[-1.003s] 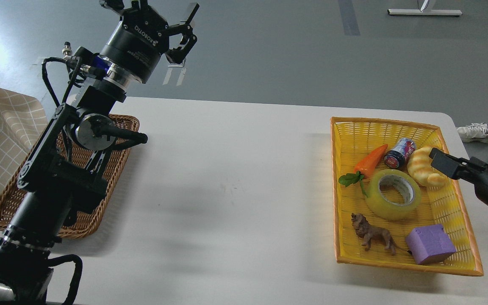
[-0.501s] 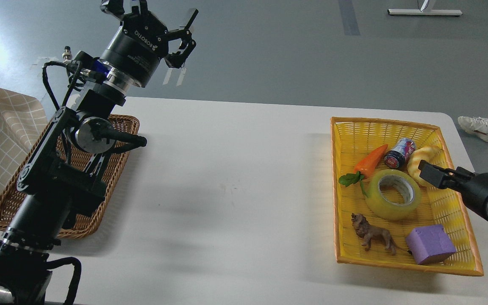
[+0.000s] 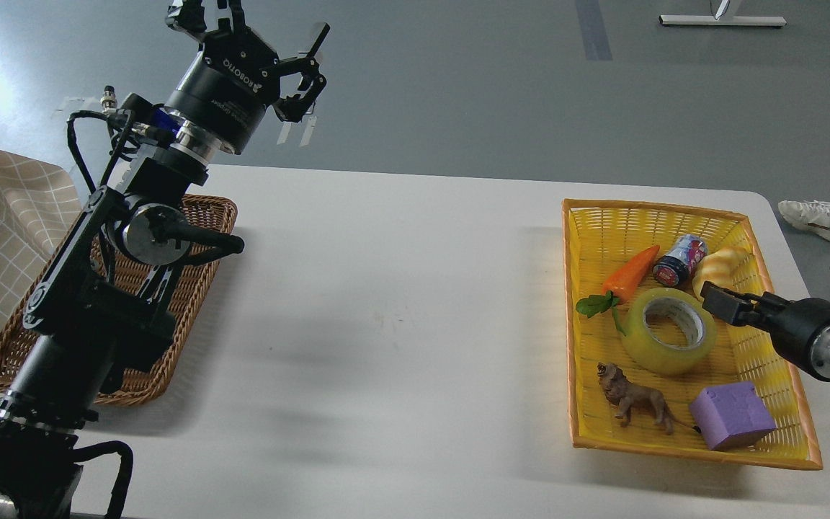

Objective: Place and transfer tape with both arms
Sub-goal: 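Reach the right gripper into the tape roll in the yellow basket and grasp, then lift the tape roll and carry it toward the table center with right gripper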

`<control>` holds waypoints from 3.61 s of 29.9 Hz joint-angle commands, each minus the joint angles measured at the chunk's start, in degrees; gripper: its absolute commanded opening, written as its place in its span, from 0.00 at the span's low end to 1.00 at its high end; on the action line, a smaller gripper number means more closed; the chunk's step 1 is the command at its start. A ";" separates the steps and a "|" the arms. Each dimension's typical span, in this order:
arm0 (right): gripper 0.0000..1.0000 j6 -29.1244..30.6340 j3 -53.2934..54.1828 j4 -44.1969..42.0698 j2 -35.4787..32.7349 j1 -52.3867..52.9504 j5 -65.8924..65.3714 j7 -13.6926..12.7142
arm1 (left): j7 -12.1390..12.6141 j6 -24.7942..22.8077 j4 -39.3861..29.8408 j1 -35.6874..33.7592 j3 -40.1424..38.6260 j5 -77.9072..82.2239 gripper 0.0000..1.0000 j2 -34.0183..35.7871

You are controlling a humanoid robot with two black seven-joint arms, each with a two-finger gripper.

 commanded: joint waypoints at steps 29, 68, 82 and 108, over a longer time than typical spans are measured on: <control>0.46 0.00 -3.58 -5.03 4.63 0.98 -2.98 -2.99 | -0.08 -0.17 0.17 0.07 -0.61 -0.18 0.98 0.23; 0.00 0.00 -0.68 3.15 0.50 7.30 5.63 -3.08 | -0.08 0.09 0.35 0.16 -1.32 -0.10 0.98 0.06; 0.00 0.00 -12.62 -2.13 9.63 23.83 6.17 -3.43 | -0.08 0.18 0.35 0.07 -1.32 -0.10 0.98 0.15; 0.00 0.00 -37.15 -16.45 30.11 35.96 3.97 -3.52 | -0.08 0.09 0.35 0.86 -2.28 -0.10 0.98 0.32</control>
